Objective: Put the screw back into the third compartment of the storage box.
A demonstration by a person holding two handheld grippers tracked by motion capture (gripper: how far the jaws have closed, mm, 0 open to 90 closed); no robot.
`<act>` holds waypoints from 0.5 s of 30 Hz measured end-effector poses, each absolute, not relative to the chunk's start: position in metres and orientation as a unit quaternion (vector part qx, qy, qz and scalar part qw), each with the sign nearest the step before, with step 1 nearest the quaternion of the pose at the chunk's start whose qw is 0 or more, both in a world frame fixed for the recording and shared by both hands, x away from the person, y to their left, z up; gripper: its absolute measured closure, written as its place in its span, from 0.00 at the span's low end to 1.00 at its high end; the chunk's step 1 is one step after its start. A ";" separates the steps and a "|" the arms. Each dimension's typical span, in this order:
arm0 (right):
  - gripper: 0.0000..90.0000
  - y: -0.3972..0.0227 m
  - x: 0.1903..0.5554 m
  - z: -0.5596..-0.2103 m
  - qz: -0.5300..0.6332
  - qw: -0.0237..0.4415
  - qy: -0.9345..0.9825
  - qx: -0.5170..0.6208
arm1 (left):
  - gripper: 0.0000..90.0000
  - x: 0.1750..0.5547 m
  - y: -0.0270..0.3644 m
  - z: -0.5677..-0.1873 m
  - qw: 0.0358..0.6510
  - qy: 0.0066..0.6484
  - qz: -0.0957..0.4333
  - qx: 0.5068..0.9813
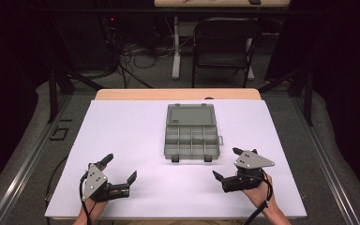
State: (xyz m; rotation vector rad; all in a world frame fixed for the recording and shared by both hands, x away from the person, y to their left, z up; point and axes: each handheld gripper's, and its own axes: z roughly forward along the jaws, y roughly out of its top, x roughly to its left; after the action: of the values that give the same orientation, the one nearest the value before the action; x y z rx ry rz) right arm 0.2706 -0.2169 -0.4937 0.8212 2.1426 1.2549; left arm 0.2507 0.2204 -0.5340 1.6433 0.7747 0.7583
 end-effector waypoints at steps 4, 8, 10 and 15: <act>0.00 -0.224 0.260 -0.501 0.474 0.274 0.784 0.292 | 0.00 0.251 0.220 -0.534 0.554 0.327 0.320 0.696; 0.00 -0.232 0.247 -0.510 0.487 0.283 0.778 0.278 | 0.00 0.251 0.221 -0.534 0.554 0.326 0.319 0.696; 0.00 -0.235 0.239 -0.514 0.489 0.297 0.773 0.274 | 0.00 0.251 0.221 -0.534 0.555 0.327 0.319 0.695; 0.00 -0.241 0.226 -0.517 0.498 0.310 0.765 0.263 | 0.00 0.251 0.221 -0.534 0.553 0.325 0.320 0.697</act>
State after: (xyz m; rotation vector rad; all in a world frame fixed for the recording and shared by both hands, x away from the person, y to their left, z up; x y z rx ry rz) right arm 0.2255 -0.2405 -0.5170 0.6953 2.0212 1.3164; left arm 0.2510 0.2212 -0.5338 1.6472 0.7693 0.7573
